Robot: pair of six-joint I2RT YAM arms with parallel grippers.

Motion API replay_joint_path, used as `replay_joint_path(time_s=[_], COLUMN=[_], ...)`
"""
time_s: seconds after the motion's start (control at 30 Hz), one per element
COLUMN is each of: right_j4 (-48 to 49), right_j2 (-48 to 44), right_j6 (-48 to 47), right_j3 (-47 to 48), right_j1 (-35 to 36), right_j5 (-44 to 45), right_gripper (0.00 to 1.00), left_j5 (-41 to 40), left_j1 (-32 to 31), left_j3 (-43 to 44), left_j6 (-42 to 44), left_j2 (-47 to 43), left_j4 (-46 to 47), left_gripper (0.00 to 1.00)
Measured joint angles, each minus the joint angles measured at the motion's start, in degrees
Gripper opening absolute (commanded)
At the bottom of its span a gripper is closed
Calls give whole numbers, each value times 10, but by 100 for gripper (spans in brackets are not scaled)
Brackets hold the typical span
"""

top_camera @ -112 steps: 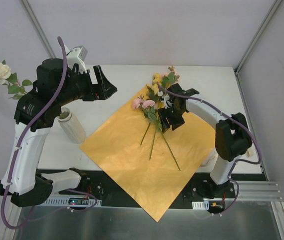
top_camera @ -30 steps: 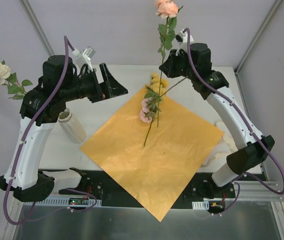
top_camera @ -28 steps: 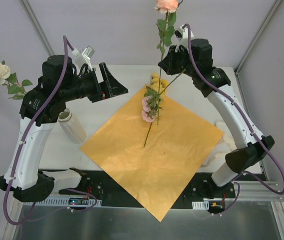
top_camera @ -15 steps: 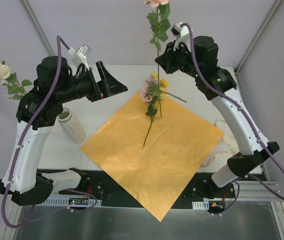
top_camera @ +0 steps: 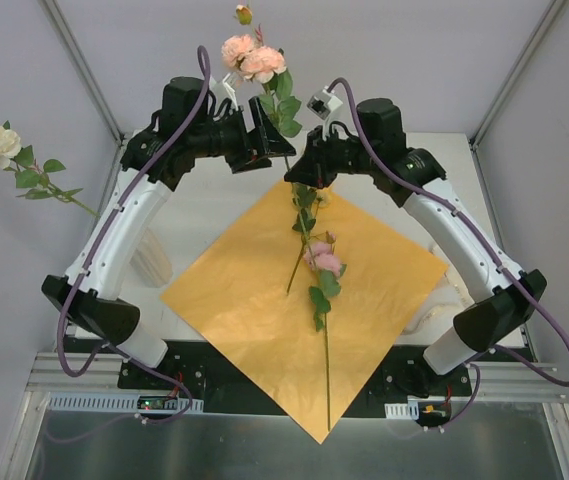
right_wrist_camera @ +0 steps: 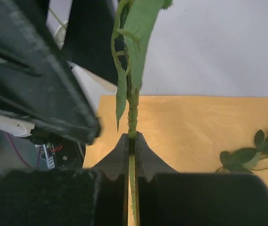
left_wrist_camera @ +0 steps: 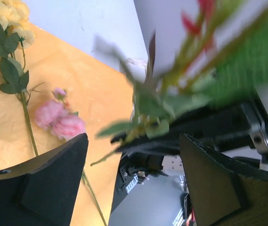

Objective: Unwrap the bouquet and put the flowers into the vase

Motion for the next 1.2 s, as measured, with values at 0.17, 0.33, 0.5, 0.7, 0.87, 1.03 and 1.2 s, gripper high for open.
replay_joint_path(time_s=[0.17,0.33,0.5,0.7,0.87,1.03,1.2], right_j4=[4,7,-4,-49,-85,-114,-151], right_j2=[-10,-23,-28,-45,-108,-183,-202], right_j6=[10,19,25,38,57,61,61], right_j3=[-23,-25,-11,10,-6,-82,-172], right_j1=[4,6,7,6,-21,-52,-59], right_j5=[-23,-26,-14,80,144,186,195], right_gripper=[0,22,65,80,80,80,81], left_j5=[2,-2,-31,-95,-193,-310,-454], left_j1=[0,0,0,0,0,0,0], left_j3=[28,53,73,98,151,263,311], left_j6=[0,15,52,135,238,330,407], left_j2=[41,41,28,-29,-113,-166,-223], left_j4=[2,6,4,-12,-59,-111,-139], left_gripper=[35,0,0,0,0,0,0])
